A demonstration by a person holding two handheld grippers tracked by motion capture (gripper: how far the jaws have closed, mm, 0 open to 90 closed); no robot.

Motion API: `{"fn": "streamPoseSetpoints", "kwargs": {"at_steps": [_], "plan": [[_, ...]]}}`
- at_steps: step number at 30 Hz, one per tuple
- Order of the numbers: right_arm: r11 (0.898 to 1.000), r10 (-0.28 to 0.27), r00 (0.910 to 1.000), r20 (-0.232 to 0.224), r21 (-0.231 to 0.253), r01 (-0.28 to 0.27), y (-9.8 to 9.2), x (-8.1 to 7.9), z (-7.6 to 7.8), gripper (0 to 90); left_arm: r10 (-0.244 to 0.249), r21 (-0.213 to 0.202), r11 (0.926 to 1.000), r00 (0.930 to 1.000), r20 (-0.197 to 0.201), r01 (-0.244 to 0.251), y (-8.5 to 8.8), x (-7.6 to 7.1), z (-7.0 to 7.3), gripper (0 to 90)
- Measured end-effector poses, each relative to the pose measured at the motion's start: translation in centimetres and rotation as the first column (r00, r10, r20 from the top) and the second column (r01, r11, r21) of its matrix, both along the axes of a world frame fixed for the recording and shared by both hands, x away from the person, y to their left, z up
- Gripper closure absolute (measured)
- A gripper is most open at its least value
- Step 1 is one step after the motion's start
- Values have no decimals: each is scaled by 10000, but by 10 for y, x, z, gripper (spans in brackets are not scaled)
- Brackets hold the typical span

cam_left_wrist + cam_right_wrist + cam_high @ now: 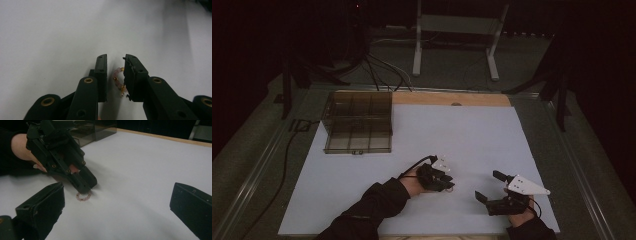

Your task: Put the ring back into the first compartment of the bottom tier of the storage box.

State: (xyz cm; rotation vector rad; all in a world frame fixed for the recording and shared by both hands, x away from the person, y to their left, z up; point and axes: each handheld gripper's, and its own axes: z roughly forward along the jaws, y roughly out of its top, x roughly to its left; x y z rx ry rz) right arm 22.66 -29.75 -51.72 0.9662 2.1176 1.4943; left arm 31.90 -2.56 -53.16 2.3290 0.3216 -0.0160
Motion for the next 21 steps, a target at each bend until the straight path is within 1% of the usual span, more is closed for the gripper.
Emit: {"fn": "streamPoseSetpoints", "kwargs": {"at_steps": [1, 2, 5, 8, 10, 16, 21], "plan": [[10000, 1, 10000, 15, -3, -1, 0, 0, 0, 0, -45, 80, 10000, 10000, 51, 44, -1, 0, 0, 754], [10000, -1, 10000, 16, 10, 1, 0, 0, 0, 0, -83, 120, 9999, 10000, -13, 83, -1, 0, -1, 770], [10000, 0, 10000, 4, -10, 0, 0, 0, 0, 0, -29, 157, 9999, 10000, 7, 29, -2, 0, -1, 795], [10000, -6, 10000, 11, -7, 6, 0, 0, 0, 0, 38, 248, 9997, 10000, 45, -39, -2, 0, -1, 840], [10000, -11, 10000, 1, -23, 11, 0, 0, 0, 0, -43, 289, 9996, 10000, 70, 41, -2, 0, -1, 868], [10000, -30, 10000, -8, -36, 30, 1, 0, 0, 0, -64, 461, 9989, 9998, 187, 55, -4, -1, 0, 883], [10000, -30, 10000, -7, -36, 30, 0, 0, 0, 0, -86, 571, 9983, 9998, 199, 74, -5, -1, 2, 887]]}}
